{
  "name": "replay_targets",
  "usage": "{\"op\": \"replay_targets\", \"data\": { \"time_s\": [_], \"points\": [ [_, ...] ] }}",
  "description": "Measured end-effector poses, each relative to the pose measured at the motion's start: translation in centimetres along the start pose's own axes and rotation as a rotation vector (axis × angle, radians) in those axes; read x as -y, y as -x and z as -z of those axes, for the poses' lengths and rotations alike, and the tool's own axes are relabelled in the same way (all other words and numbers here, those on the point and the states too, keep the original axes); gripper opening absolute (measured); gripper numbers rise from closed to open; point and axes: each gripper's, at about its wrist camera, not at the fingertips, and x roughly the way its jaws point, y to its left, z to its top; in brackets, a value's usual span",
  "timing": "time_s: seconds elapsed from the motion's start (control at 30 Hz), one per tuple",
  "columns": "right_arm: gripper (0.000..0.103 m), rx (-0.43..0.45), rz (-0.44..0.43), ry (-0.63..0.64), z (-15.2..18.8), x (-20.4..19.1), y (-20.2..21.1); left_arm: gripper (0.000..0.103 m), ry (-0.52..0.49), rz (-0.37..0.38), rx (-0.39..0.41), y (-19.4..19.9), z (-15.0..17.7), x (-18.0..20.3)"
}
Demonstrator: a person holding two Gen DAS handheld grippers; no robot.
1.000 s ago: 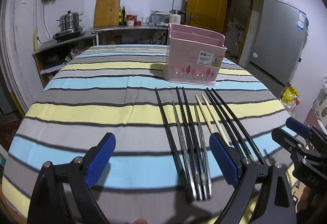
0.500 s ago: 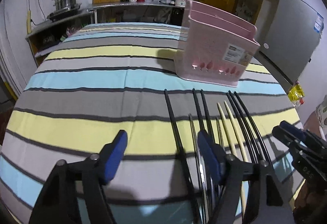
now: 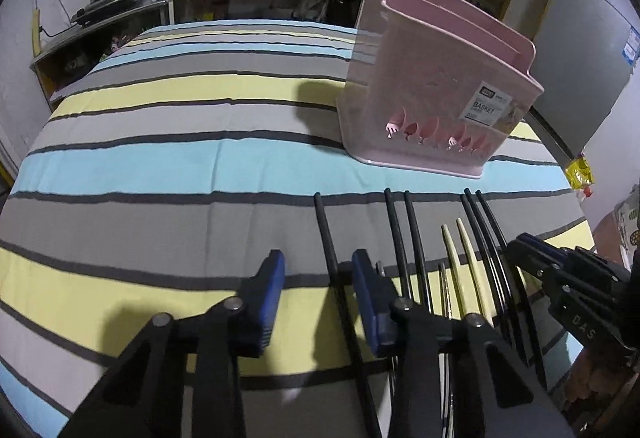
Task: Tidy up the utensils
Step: 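Grasp a black chopstick with the left gripper while the right gripper grasps another black chopstick, then lift both black chopsticks into the pink basket and open both grippers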
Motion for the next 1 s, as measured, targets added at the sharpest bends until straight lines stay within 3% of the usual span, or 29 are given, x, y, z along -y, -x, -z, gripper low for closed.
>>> {"op": "replay_targets", "data": {
  "time_s": [0.13, 0.33, 0.4, 0.47, 0.53, 0.73, 1.0],
  "points": [
    [0.015, -0.012, -0.007, 0.005, -0.5, 0.0, -0.6, 0.026, 0.008, -0.006, -0.013, -0.4, -0.6, -0.1],
    [0.014, -0.047, -0.025, -0.012, -1.9, 0.4, -1.6, 0.025, -0.035, -0.028, -0.035, -1.2, -1.3, 0.5],
    [0.010, -0.055, -0.025, -0.015, -2.3, 0.3, -1.8, 0.024, -0.053, -0.037, -0.044, -1.4, -1.6, 0.8],
    [0.006, -0.061, -0.031, -0.020, -2.6, 0.3, -2.2, 0.015, -0.067, -0.046, -0.049, -1.5, -1.8, 0.9],
    [0.006, -0.067, -0.044, -0.028, -2.8, 0.4, -2.2, 0.008, -0.065, -0.034, -0.052, -1.6, -1.9, 0.9],
    [0.005, -0.047, -0.071, -0.035, -3.4, 0.3, -1.1, 0.007, -0.033, 0.025, -0.060, -1.0, -2.2, 0.6],
    [0.005, 0.014, -0.092, -0.025, -4.4, 0.2, 2.1, 0.006, -0.061, 0.081, 0.010, 3.1, -3.1, 1.5]
  ]
}}
